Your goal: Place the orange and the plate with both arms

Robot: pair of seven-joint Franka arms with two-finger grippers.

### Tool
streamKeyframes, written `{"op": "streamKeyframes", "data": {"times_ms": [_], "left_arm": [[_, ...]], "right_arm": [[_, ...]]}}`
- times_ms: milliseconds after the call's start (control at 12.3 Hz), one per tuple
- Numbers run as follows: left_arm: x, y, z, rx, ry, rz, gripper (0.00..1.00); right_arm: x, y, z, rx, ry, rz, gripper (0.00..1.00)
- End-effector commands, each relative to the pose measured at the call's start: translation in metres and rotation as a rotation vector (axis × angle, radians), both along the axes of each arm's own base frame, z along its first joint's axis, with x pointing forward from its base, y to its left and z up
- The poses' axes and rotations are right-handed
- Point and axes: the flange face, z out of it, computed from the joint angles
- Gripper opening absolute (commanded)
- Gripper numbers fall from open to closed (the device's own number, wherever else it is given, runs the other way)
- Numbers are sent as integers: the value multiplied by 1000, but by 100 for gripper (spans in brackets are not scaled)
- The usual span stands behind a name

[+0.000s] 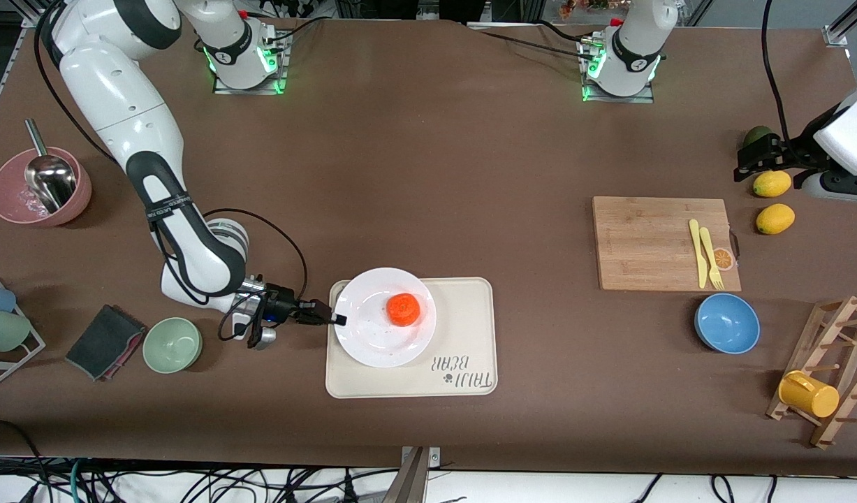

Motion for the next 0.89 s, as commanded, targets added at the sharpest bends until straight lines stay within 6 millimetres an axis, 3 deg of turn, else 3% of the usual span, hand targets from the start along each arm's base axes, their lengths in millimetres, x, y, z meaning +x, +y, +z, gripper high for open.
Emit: {"op": "streamKeyframes", "data": {"times_ms": [0,162,324,567,810], "left_arm": [[3,-1,4,13,7,-19,100],[4,-1,4,13,8,-19,100],[4,-1,4,13,7,-19,100],[4,-1,4,14,8,-19,100],[4,-2,3,13,10,-19,100]], "right_arm": [[9,-1,4,38,-3,-12,61],[22,-13,18,35,-32,-30,99],[35,-21,37,6,-75,12,100],[62,-50,79,-144,-18,149,100],[68,-80,121,-243,94,228,100]]}}
